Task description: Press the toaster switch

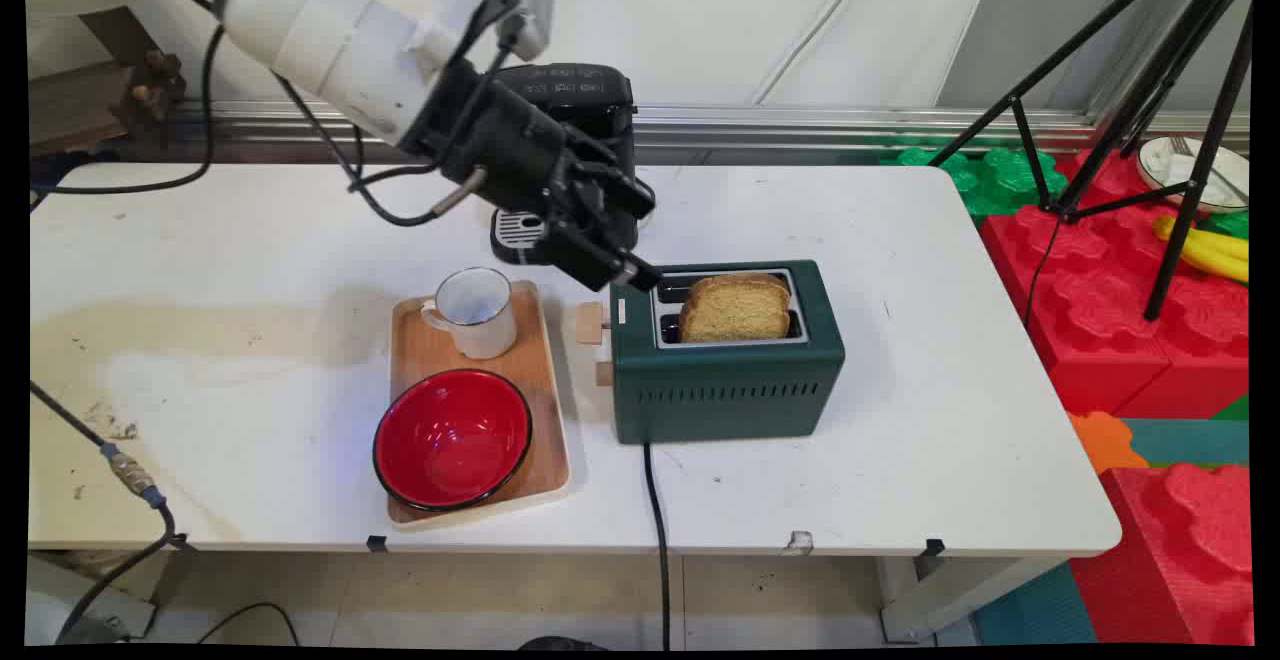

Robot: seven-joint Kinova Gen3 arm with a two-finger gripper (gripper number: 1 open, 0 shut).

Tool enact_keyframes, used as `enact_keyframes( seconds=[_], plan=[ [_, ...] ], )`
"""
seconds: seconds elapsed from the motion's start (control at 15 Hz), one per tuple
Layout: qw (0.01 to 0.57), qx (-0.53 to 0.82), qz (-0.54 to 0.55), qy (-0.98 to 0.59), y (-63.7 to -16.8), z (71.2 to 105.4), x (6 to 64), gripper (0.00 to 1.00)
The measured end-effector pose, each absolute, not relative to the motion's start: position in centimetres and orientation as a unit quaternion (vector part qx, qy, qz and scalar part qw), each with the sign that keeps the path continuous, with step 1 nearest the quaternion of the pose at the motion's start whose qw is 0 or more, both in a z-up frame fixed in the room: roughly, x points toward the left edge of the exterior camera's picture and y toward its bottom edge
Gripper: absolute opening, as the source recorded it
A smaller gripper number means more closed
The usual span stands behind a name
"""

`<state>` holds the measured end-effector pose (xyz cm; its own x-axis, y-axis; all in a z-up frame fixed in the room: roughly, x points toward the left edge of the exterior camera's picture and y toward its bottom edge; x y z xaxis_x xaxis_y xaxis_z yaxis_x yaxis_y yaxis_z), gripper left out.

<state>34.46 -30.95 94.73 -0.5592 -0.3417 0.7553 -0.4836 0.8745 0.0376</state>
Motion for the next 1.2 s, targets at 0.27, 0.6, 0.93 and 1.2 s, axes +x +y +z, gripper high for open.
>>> enact_keyframes(
  seconds=[0.27,0.6,0.93,1.2],
  plan=[
    [0.407,0.248,0.085,-0.875,-30.0,94.6,36.5,1.0],
    [0.406,0.252,0.087,-0.874,-29.2,94.1,38.2,1.0],
    [0.404,0.254,0.086,-0.875,-28.6,93.5,39.4,1.0],
    [0.404,0.256,0.083,-0.874,-28.1,93.1,39.9,0.0]
  ],
)
